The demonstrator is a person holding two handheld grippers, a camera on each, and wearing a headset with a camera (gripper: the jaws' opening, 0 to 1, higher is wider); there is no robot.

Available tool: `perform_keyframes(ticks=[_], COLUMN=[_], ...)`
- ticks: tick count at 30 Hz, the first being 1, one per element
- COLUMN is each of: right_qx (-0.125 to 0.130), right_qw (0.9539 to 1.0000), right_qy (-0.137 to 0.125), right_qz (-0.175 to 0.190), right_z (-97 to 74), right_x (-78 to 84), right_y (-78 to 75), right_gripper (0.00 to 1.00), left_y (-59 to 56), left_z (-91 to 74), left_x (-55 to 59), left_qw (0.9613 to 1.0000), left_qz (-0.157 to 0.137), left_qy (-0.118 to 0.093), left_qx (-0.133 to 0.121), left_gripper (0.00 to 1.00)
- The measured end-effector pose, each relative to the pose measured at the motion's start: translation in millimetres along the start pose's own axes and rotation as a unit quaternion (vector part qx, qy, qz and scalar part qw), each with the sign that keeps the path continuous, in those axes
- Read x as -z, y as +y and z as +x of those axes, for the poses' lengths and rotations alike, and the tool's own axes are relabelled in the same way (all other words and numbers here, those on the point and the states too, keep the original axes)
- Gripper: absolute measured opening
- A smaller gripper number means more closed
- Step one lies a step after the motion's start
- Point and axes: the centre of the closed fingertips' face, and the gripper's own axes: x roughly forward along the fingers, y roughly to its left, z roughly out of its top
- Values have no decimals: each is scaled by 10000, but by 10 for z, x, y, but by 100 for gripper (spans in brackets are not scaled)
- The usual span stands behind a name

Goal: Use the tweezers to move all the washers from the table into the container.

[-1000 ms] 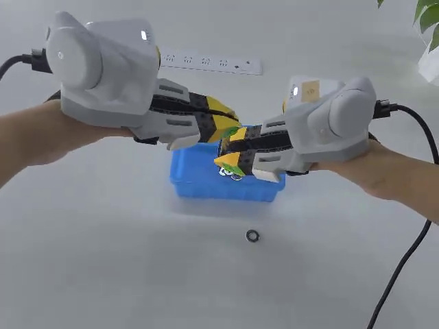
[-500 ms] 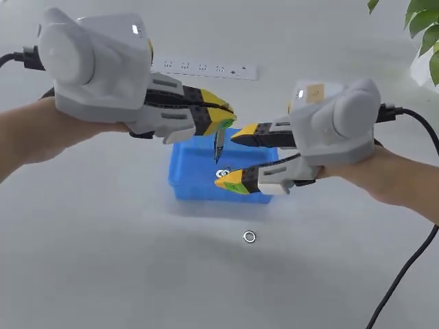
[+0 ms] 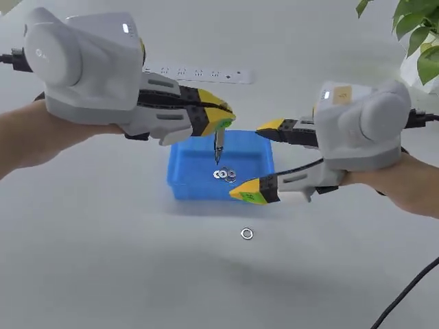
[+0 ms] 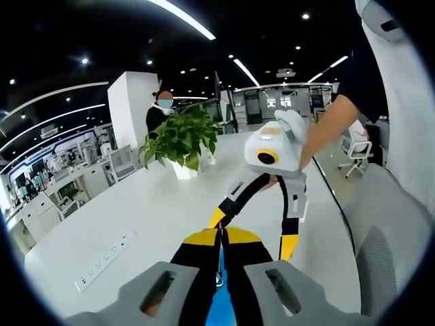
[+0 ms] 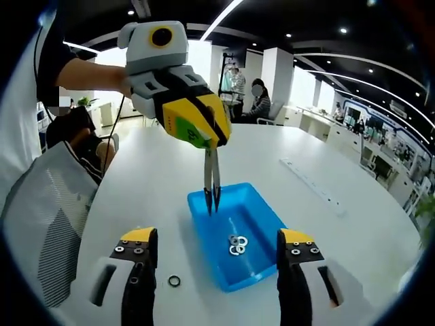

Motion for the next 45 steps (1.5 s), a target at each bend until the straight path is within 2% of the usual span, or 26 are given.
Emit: perform_keyframes(ticks=[4, 6, 10, 13, 15, 22, 27, 30, 32, 38, 42, 45], right_qx=[80, 114, 167, 216, 226, 218, 169, 184, 193, 174, 104, 56], right_qw=[9997, 9996, 9993, 9987, 9988, 9989, 9988, 9987, 9983, 9967, 9957, 9949], right_qy=[132, 101, 213, 305, 297, 301, 182, 203, 212, 163, 304, 311], right_qz=[165, 224, 244, 333, 314, 273, 416, 431, 509, 778, 868, 958], right_z=[-116, -169, -227, -285, -325, -452, -534, -574, -604, -632, -614, -605], right_x=[122, 162, 262, 301, 301, 361, 430, 503, 554, 666, 815, 859], right_y=[73, 111, 158, 202, 226, 384, 471, 518, 546, 683, 780, 836], right_gripper=[83, 86, 94, 100, 100, 100, 100, 100, 100, 100, 100, 100], left_y=[-110, -184, -323, -358, -389, -564, -705, -803, -841, -883, -887, -917], left_z=[26, 45, 78, 87, 92, 133, 175, 206, 234, 304, 362, 388], left_x=[-25, -57, -39, -53, -63, -11, 48, 77, 163, 241, 263, 305], left_qw=[10000, 9997, 9997, 9997, 9996, 9996, 9995, 9990, 9993, 9993, 9992, 9990], left_qz=[-2, -139, -115, -107, -150, -174, -100, -98, 82, -100, -199, -204], left_qy=[-7, -130, -111, -172, -223, -166, -145, -258, -101, -94, -126, -73], left_qx=[74, 120, 200, 101, 67, 169, 272, 355, 346, 349, 332, 395], left_gripper=[5, 5, 5, 5, 5, 5, 5, 5, 5, 5, 5, 5])
